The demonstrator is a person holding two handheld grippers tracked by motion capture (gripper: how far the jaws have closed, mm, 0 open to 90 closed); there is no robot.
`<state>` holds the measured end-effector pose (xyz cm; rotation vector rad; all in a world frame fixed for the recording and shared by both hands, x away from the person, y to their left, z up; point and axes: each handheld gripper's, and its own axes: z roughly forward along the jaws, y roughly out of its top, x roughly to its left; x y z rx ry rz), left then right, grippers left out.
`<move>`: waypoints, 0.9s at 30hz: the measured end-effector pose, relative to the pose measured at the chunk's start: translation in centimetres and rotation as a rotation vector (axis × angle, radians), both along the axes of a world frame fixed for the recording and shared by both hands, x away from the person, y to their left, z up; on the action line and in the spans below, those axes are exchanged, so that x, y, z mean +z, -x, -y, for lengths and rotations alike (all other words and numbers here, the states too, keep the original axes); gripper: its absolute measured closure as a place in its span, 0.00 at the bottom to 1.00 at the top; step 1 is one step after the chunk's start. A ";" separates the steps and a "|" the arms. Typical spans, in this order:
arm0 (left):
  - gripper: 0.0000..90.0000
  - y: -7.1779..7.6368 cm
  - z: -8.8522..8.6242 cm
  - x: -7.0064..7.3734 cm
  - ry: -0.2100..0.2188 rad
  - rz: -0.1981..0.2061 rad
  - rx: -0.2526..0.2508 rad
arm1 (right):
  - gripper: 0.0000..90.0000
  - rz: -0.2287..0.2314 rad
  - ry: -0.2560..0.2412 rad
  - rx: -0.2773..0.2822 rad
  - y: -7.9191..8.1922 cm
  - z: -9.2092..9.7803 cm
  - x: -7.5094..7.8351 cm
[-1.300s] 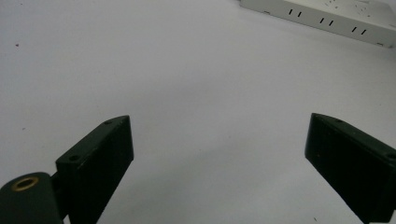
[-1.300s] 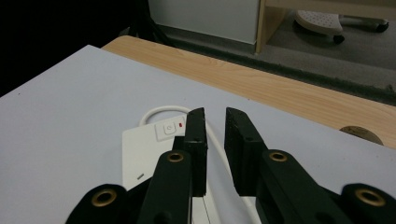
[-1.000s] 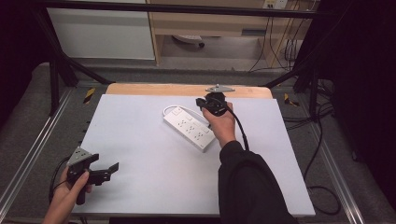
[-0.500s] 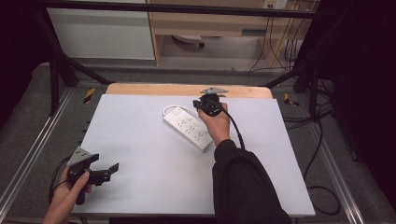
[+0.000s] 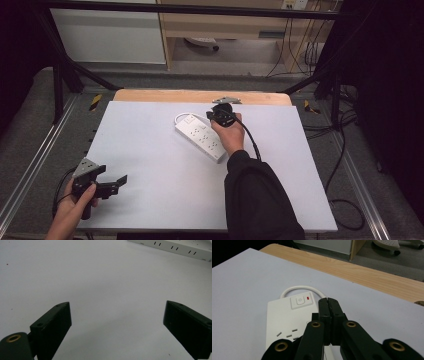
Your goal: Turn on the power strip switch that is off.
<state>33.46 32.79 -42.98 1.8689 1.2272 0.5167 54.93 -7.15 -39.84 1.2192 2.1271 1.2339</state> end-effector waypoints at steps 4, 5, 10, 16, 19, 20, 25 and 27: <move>0.09 0.0 0.0 -0.1 -0.003 -0.001 0.004 | 1.00 -0.014 0.004 -0.007 -0.2 -0.3 -0.7; 0.09 0.0 0.0 -0.1 -0.005 -0.001 0.004 | 1.00 -0.014 0.004 -0.007 -0.2 -0.3 -0.7; 0.09 0.0 0.0 0.0 -0.007 0.000 0.001 | 1.00 -0.018 0.018 -0.003 -0.3 -0.7 -1.2; 0.09 0.0 0.1 -0.1 -0.006 0.001 0.000 | 1.00 -0.021 0.022 -0.006 -0.5 -0.8 -1.6; 0.09 0.0 0.1 -0.1 -0.010 -0.003 -0.002 | 1.00 -0.020 0.023 -0.013 -0.5 -0.9 -1.8; 0.09 0.0 0.1 -0.1 -0.011 -0.002 -0.004 | 1.00 -0.014 0.030 -0.011 -0.5 -1.0 -1.9; 0.09 0.0 0.1 -0.1 -0.013 -0.006 -0.004 | 1.00 -0.016 0.025 -0.010 -0.4 -1.2 -2.3; 0.09 0.0 0.1 -0.1 -0.015 -0.007 -0.005 | 1.00 -0.014 0.031 -0.010 -0.3 -1.3 -2.4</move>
